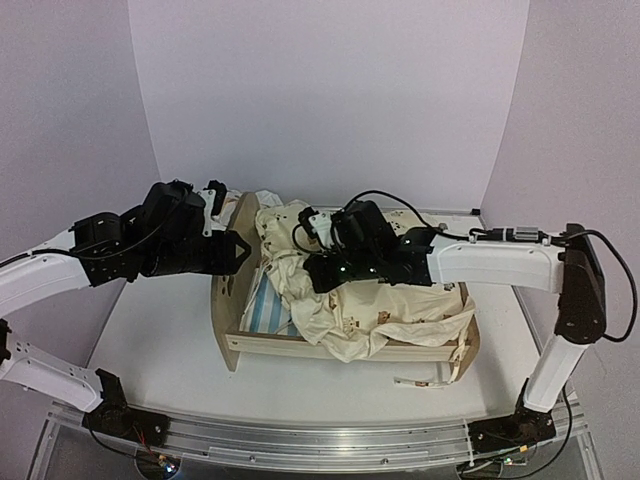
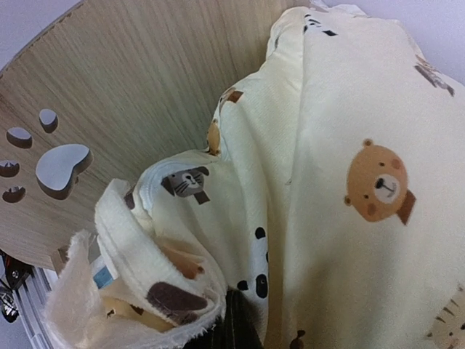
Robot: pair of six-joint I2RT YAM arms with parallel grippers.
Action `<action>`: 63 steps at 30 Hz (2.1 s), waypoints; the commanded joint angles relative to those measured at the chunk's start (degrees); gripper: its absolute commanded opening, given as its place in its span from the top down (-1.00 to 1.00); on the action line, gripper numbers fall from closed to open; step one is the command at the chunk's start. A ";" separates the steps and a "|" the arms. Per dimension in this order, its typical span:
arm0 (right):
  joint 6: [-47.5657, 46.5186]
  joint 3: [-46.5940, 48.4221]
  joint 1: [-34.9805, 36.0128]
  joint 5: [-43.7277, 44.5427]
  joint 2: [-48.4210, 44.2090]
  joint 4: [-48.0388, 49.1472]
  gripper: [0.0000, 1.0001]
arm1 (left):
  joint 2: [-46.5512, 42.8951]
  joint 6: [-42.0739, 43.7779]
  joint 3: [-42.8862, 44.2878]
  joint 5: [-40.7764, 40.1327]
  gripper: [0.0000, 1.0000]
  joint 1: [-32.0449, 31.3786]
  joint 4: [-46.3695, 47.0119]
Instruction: Set up the pet bed
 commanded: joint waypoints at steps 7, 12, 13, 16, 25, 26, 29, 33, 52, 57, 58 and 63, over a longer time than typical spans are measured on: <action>-8.78 10.00 3.76 10.23 5.89 -8.78 1.00 | 0.22 3.18 -1.46 -2.16 0.08 0.98 -0.93; -14.03 10.65 3.69 16.02 5.75 -9.33 0.92 | 1.72 8.15 -1.83 5.17 0.08 0.50 4.76; -14.40 10.74 3.66 16.17 5.75 -9.36 0.91 | 1.90 9.29 -2.07 7.20 0.08 0.45 6.71; -14.57 10.89 3.70 16.03 5.92 -9.50 0.89 | 3.20 11.20 -1.67 11.59 0.08 0.35 9.87; -13.78 10.15 3.68 15.61 5.36 -9.61 0.70 | 12.38 14.92 1.58 12.68 0.09 -0.08 11.02; -13.68 10.05 3.66 15.58 5.15 -9.62 0.69 | 13.23 14.99 1.74 12.67 0.11 -0.08 11.28; -13.29 9.51 3.65 15.55 4.14 -9.58 0.64 | 14.66 14.90 2.05 11.30 0.36 -0.08 12.20; -12.82 8.43 3.59 14.41 1.58 -9.57 0.47 | 15.32 14.52 2.00 9.59 0.67 -0.08 13.83; -2.87 -4.93 7.55 -9.96 -15.02 -9.96 -0.07 | 15.88 12.41 3.19 6.54 1.00 -0.08 19.43; -2.86 -3.69 11.88 -10.15 -7.52 -6.85 0.00 | 16.52 10.85 4.34 5.49 1.00 -0.08 20.02; -2.58 -3.31 12.13 -10.42 -5.96 -5.94 0.02 | 16.58 10.57 4.55 5.15 1.00 -0.08 20.01; -3.23 -2.45 13.85 -8.58 0.52 1.57 0.07 | 16.22 10.01 5.12 3.90 1.00 -0.08 19.77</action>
